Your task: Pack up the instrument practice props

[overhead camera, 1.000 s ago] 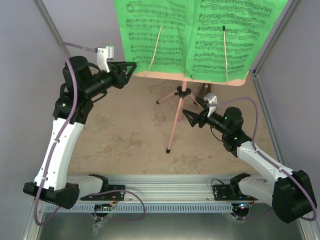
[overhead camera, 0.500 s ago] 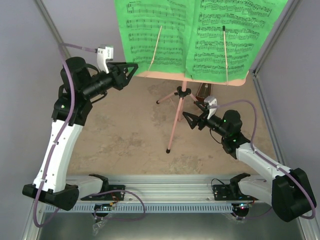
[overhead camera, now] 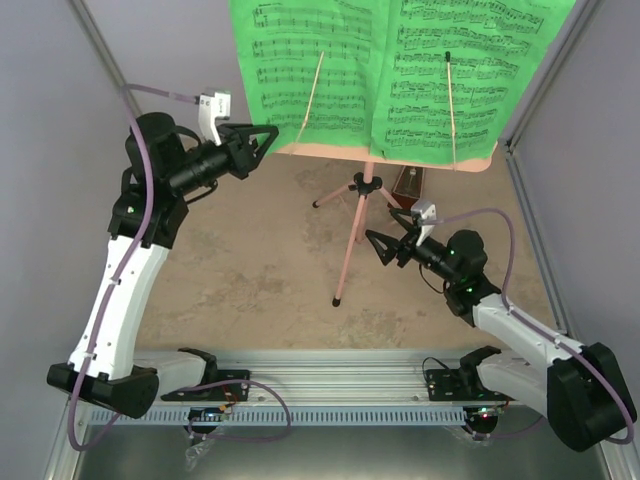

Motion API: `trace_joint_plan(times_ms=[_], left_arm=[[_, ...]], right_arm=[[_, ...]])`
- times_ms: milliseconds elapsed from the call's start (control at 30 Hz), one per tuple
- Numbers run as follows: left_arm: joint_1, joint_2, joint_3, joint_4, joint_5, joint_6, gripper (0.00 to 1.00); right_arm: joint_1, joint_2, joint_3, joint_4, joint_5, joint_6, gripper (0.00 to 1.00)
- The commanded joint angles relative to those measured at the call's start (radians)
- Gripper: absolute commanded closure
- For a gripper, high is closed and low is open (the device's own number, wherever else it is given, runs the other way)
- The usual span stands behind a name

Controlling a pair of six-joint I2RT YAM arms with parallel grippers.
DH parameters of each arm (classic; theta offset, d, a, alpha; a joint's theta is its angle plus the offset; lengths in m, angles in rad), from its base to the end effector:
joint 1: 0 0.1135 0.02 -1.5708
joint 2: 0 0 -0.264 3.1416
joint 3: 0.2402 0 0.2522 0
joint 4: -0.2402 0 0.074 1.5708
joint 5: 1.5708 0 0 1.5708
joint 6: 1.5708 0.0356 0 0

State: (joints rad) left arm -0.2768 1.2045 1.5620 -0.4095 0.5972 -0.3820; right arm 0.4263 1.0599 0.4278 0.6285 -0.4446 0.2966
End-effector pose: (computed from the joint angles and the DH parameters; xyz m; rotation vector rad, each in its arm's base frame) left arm 0.2227 -0.0841 0.4965 0.3919 1.6611 -0.9802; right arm 0.2032 0.1091 0.2471 -0.4659 1.5823 0.9073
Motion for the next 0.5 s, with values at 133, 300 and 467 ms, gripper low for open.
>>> trace_joint_plan(times_ms=[133,300,467], left_arm=[[-0.004,0.007,-0.031,0.088,0.020,-0.034,0.97],[-0.004,0.004,-0.033,0.098,-0.011,-0.041,1.00],[-0.004,0.006,-0.036,0.109,-0.047,-0.047,1.00]], right_arm=[[0.072,-0.134,0.061,-0.133,-0.112,-0.012,0.05],[0.127,-0.190,0.226,-0.423,-0.267,-0.071,0.07],[0.150,-0.178,0.452,-0.646,-0.388,-0.046,0.09]])
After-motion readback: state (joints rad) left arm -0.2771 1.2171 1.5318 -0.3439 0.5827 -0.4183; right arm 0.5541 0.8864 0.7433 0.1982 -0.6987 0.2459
